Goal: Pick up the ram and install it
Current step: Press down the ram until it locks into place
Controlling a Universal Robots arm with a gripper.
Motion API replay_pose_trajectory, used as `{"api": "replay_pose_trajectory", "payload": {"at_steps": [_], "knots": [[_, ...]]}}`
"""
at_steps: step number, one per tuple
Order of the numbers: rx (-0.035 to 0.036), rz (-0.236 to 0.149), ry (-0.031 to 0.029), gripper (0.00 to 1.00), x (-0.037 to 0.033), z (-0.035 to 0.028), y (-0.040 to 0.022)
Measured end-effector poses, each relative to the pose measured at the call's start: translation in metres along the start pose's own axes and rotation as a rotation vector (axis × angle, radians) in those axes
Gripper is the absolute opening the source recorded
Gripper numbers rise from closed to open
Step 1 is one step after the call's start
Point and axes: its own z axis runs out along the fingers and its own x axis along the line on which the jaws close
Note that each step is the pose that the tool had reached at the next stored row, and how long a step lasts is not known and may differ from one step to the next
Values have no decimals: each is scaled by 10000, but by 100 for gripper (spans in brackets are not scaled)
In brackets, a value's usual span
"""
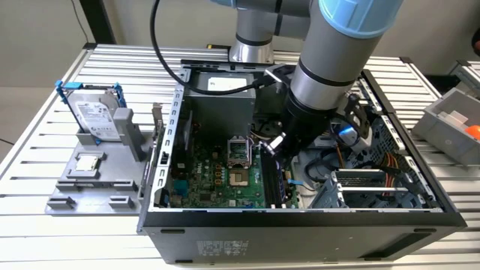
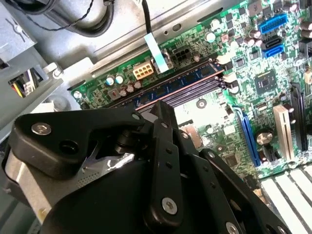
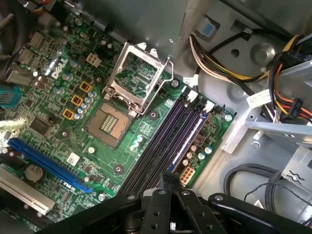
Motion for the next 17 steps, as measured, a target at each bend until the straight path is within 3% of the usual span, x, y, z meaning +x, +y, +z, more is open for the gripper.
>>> {"api": "replay_pose_trajectory", "payload": {"at_steps": [17], "knots": [[40, -2594, 93, 0, 0, -1, 0]]}}
